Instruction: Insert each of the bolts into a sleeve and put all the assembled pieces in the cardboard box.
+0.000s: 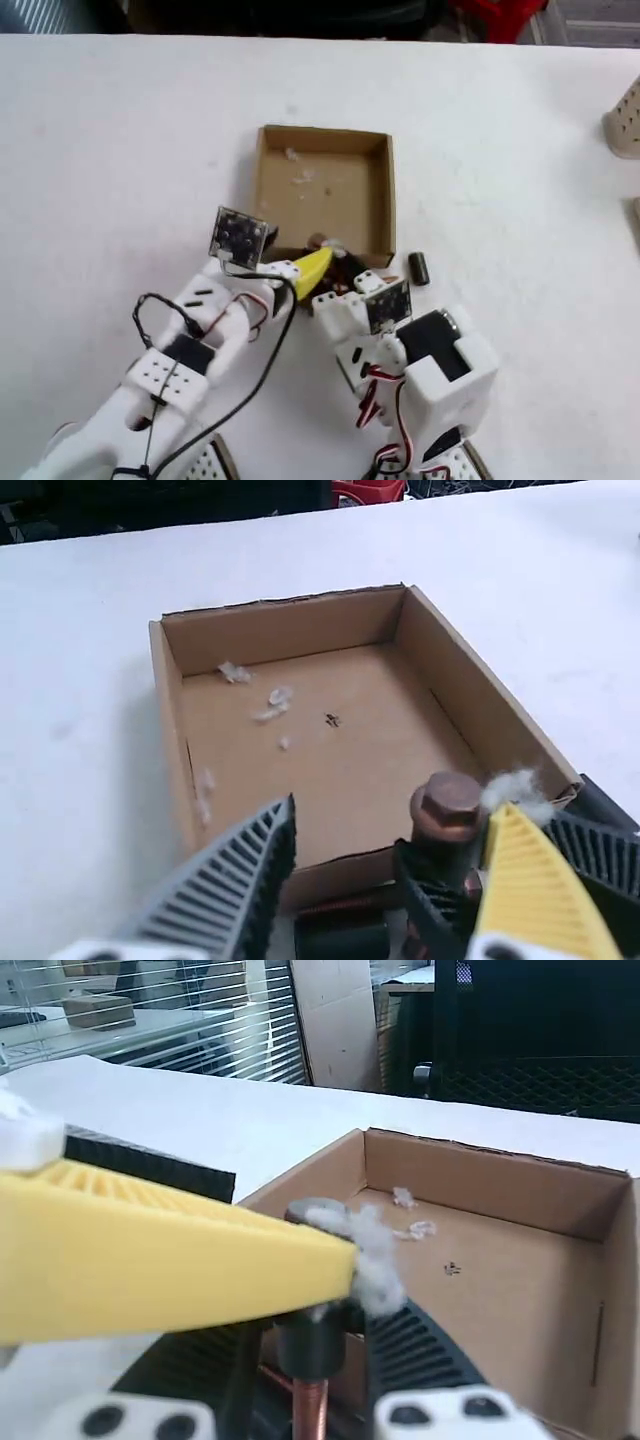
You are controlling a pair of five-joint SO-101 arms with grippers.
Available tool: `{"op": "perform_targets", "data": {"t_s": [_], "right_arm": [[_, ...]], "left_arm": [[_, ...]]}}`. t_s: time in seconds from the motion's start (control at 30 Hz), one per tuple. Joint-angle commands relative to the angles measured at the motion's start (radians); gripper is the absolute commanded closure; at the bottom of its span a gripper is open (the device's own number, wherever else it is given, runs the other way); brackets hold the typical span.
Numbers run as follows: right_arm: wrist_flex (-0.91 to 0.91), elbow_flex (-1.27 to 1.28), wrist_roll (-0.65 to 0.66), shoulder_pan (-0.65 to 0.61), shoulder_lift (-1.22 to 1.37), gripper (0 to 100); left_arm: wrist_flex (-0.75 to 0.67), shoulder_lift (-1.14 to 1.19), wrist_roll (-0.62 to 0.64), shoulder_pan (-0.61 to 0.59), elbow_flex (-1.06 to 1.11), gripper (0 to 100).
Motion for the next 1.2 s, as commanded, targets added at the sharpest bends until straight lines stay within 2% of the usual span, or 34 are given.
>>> {"op": "perform_targets", "data": {"t_s": [0.0, 0.13, 0.3, 0.37, 0.5, 0.63, 0.73, 0.87, 1.0, 1.17], "right_arm": [[-0.005, 0.005, -0.009, 0.013, -0.015, 98.1], [-0.005, 0.003, -0.009, 0.013, -0.015, 98.1], [-0.005, 0.003, -0.009, 0.013, -0.013, 98.1], [-0.005, 0.003, -0.009, 0.013, -0.012, 98.1], [-0.005, 0.003, -0.009, 0.013, -0.012, 98.1], [-0.005, 0.005, -0.008, 0.013, -0.01, 98.1], [-0.004, 0.006, -0.005, 0.013, -0.015, 98.1], [-0.012, 0.008, -0.002, 0.033, -0.018, 98.1], [-0.042, 0.011, -0.002, 0.062, -0.035, 98.2], [0.013, 0.034, -0.002, 0.093, -0.124, 98.2]], "left_arm": [[-0.011, -0.061, 0.078, 0.008, -0.051, 69], [0.044, -0.226, 0.126, 0.01, -0.038, 69], [0.238, -0.507, 0.175, -0.002, -0.025, 70], [0.321, -0.621, 0.17, -0.002, -0.025, 76], [0.443, -0.809, 0.167, -0.002, -0.003, 99], [0.522, -0.944, 0.166, -0.004, 0.072, 92], [0.543, -0.984, 0.166, -0.051, 0.095, 93], [0.545, -0.975, 0.166, -0.173, 0.106, 98], [0.546, -0.975, 0.166, -0.262, 0.193, 98], [0.721, -0.974, 0.166, -0.318, 0.193, 98]]}}
